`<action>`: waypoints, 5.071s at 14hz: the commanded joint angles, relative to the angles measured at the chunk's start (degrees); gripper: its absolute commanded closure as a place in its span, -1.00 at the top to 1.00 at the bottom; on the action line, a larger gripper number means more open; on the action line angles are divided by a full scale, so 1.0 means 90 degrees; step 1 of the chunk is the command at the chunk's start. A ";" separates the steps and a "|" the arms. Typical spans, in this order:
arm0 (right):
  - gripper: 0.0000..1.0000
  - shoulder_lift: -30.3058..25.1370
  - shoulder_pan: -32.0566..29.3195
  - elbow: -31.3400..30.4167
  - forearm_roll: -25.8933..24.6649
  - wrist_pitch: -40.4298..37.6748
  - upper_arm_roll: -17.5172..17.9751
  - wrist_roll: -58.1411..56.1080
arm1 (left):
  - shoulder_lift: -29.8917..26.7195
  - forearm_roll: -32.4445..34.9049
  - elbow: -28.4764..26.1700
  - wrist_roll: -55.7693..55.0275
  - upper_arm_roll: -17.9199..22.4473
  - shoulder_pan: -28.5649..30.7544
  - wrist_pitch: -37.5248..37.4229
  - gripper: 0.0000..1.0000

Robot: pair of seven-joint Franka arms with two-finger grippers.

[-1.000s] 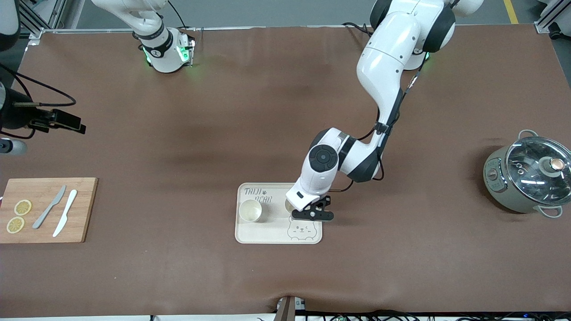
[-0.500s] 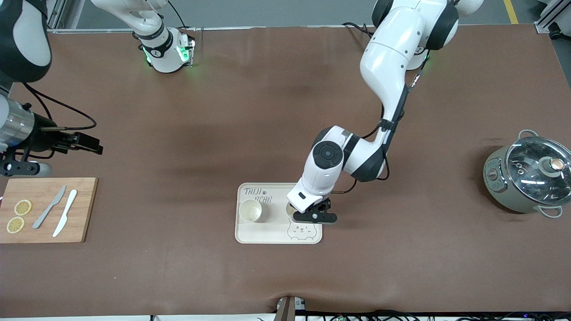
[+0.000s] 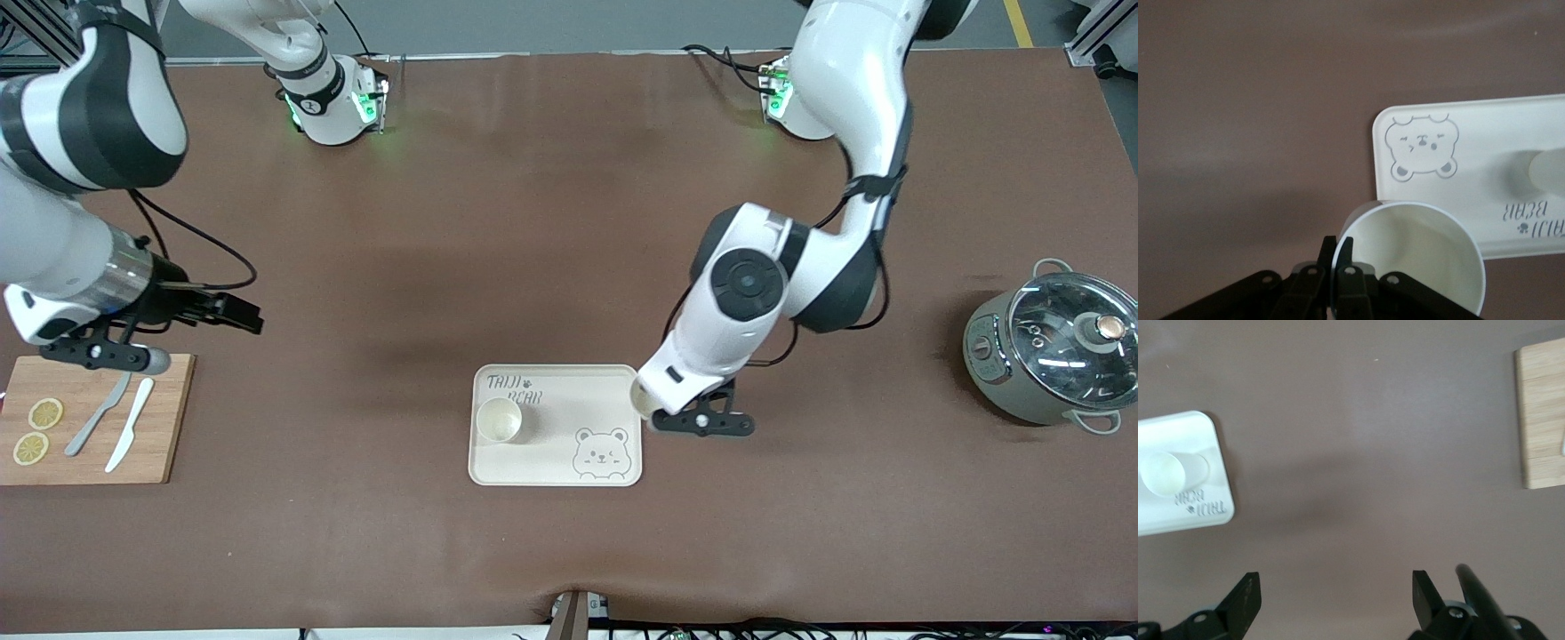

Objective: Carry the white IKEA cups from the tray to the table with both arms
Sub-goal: 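Lift the cup with the left gripper while the right gripper reaches the tray, then set the cup beside the pot while the right gripper grasps the other cup, then carry the second cup off the tray with the right gripper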

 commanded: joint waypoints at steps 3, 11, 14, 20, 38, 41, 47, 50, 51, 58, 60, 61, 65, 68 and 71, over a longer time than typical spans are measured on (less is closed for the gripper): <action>1.00 0.0230 0.0445 -0.0385 0.0127 0.0843 -0.0030 0.0590 | -0.1956 -0.0127 -0.2669 0.1168 -0.0011 0.0498 0.0635 -1.00; 1.00 0.0923 0.1158 -0.0385 0.0137 0.1975 -0.0030 0.1341 | -0.3288 -0.0243 -0.6062 0.3901 -0.0040 0.1787 0.3057 -1.00; 1.00 0.1216 0.1481 -0.0375 0.0137 0.2522 -0.0030 0.1694 | -0.2918 -0.0263 -0.6385 0.4411 -0.0050 0.2071 0.3819 -1.00; 1.00 0.1861 0.1872 -0.0220 0.0059 0.3294 -0.0040 0.1890 | -0.2272 -0.0486 -0.6366 0.4811 -0.0060 0.2374 0.4251 -1.00; 1.00 0.3365 0.2273 0.0718 -0.0263 0.4340 -0.0089 0.2388 | -0.2105 -0.2109 -0.5518 0.6395 0.0018 0.2374 0.3600 1.00; 1.00 0.3492 0.2321 0.0718 -0.0342 0.4515 -0.0089 0.2388 | -0.2291 -0.2041 -0.4962 0.5967 0.0096 0.2374 0.2516 1.00; 0.66 0.3541 0.2409 0.0709 -0.0458 0.4555 -0.0089 0.2388 | -0.1912 -0.0937 -0.3030 0.3478 0.0019 0.2218 0.1087 1.00; 0.10 0.3532 0.2409 0.0709 -0.0595 0.4545 -0.0089 0.2388 | -0.1443 -0.0927 -0.2130 0.2433 0.0009 0.1935 0.1058 1.00; -0.03 0.3541 0.2410 0.0709 -0.0595 0.4545 -0.0089 0.2397 | -0.1364 -0.0927 -0.1973 0.2139 -0.0001 0.1896 0.1058 1.00; -0.56 0.3532 0.2429 0.0728 -0.0576 0.4555 -0.0079 0.2417 | -0.1295 -0.0684 0.0017 0.1189 0.0193 0.1749 -0.1251 1.00; -0.73 0.3532 0.2477 0.0748 -0.0586 0.4555 -0.0079 0.2572 | -0.1528 -0.0566 0.0089 0.1189 0.0263 0.1739 -0.1821 1.00; -0.85 0.3532 0.2488 0.0757 -0.0586 0.4545 -0.0079 0.2592 | -0.1762 -0.0556 0.0079 0.1189 0.0272 0.1759 -0.1997 1.00; -1.00 0.3493 0.2488 0.0894 -0.0595 0.4438 -0.0079 0.2583 | -0.2310 -0.0546 -0.0008 0.1567 0.0117 0.2139 -0.2437 1.00; -1.00 0.3463 0.2410 0.1030 -0.0586 0.4263 -0.0089 0.2583 | -0.2583 -0.0508 -0.0028 0.2388 0.0077 0.2403 -0.2868 1.00; -1.00 0.3444 0.2167 0.1527 -0.0625 0.3571 -0.0147 0.2418 | -0.2857 -0.0246 -0.0145 0.2645 0.0097 0.2394 -0.2878 1.00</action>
